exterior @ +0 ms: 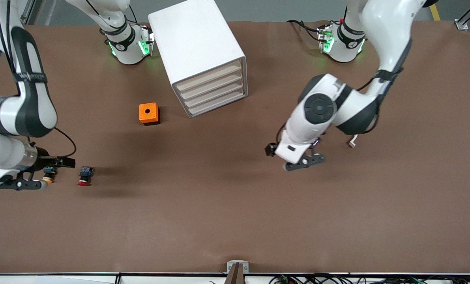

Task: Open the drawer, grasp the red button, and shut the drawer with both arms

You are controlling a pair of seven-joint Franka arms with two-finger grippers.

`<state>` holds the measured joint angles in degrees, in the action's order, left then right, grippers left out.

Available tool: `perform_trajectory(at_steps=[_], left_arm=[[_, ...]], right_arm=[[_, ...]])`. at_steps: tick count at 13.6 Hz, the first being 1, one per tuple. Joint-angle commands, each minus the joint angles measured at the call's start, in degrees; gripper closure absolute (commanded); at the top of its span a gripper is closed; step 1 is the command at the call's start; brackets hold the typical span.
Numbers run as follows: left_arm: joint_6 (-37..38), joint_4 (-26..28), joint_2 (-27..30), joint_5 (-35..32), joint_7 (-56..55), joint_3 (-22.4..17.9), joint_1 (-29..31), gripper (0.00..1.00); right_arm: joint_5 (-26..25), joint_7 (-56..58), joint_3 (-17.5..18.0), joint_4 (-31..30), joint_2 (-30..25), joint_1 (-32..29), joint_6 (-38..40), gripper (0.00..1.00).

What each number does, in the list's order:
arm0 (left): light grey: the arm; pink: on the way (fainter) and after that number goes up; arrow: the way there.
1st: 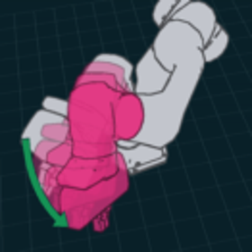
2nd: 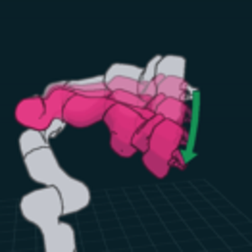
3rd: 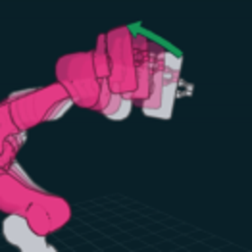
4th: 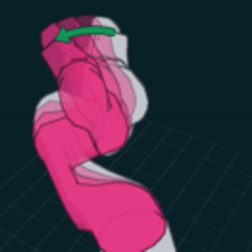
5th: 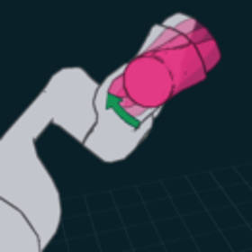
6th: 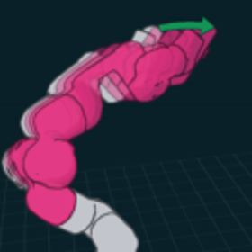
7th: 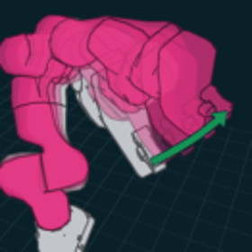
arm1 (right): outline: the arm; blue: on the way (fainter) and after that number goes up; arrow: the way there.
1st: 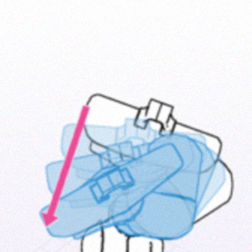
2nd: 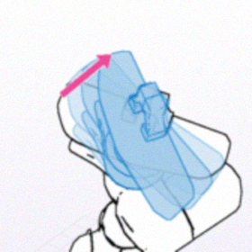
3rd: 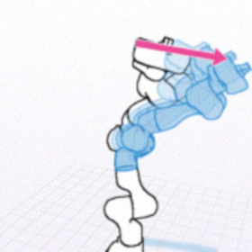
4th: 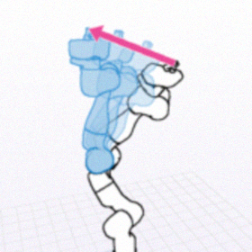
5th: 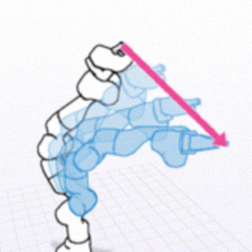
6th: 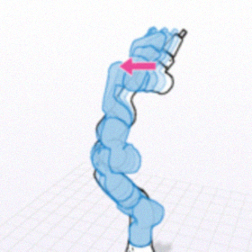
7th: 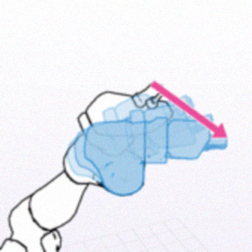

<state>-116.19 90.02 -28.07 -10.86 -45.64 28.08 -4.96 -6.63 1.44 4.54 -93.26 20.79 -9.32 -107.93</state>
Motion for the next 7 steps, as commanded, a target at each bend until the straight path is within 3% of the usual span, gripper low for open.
perform_trajectory(at_steps=[1, 7], left_arm=[[2.1, 1.8, 6.3, 0.3, 8.3, -3.1, 1.2, 0.00], [5.3, 8.4, 19.6, 9.1, 35.2, -17.2, 3.3, 0.00]], right_arm=[[-0.1, -0.6, 0.2, 2.8, -2.9, 0.6, 6.0, 0.00], [2.3, -0.6, 0.3, 11.7, -4.5, 1.1, 18.6, 0.00]])
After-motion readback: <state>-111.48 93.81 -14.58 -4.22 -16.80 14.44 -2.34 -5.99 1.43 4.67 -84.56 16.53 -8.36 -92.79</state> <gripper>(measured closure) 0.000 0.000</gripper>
